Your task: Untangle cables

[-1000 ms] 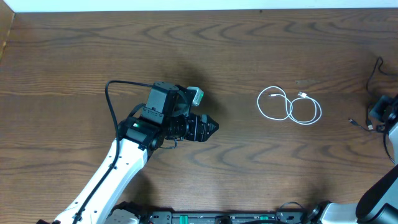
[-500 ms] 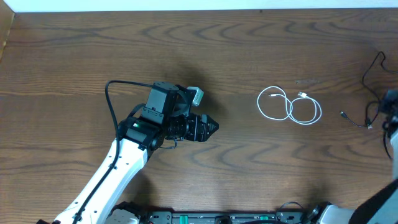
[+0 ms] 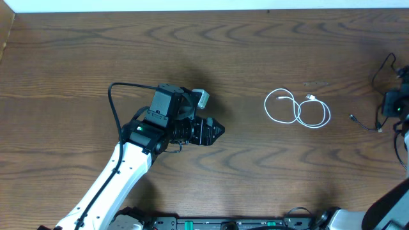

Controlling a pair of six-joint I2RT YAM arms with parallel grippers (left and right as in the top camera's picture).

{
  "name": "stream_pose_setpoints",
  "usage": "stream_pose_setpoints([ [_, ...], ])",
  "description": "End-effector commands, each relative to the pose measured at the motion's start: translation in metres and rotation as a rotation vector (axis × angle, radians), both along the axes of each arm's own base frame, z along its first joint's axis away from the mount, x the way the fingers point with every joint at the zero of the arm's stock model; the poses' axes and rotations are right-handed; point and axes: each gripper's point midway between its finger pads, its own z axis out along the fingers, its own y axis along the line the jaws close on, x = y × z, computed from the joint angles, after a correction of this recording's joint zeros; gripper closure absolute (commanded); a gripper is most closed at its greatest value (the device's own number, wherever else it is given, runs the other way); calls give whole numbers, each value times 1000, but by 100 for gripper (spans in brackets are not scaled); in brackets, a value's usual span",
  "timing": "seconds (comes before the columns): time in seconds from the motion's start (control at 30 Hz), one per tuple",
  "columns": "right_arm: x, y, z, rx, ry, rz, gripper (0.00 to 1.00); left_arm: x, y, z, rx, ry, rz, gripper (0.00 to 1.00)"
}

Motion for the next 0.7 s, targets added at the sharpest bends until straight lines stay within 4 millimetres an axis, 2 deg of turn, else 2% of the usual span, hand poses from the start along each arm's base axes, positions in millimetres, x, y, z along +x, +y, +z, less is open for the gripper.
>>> stream_pose_setpoints([
  [0.0, -8, -2, -33, 7, 101, -17, 60, 3, 0, 3, 8, -17, -5, 29],
  [0.1, -13, -9, -46, -19, 154, -30, 58, 3, 0, 3, 8, -17, -5, 29],
  [0.37, -10, -15, -60, -45, 184, 0, 57, 3, 0, 3, 8, -17, -5, 29],
  [0.47, -11, -16, -71, -31, 203, -4, 60, 3, 0, 3, 8, -17, -5, 29],
  [0.53, -8, -15, -75, -22, 198, 4, 69, 3, 0, 3, 8, -17, -5, 29],
  [0.67, 2, -15, -70, -24, 152, 22, 99, 3, 0, 3, 8, -17, -5, 30],
])
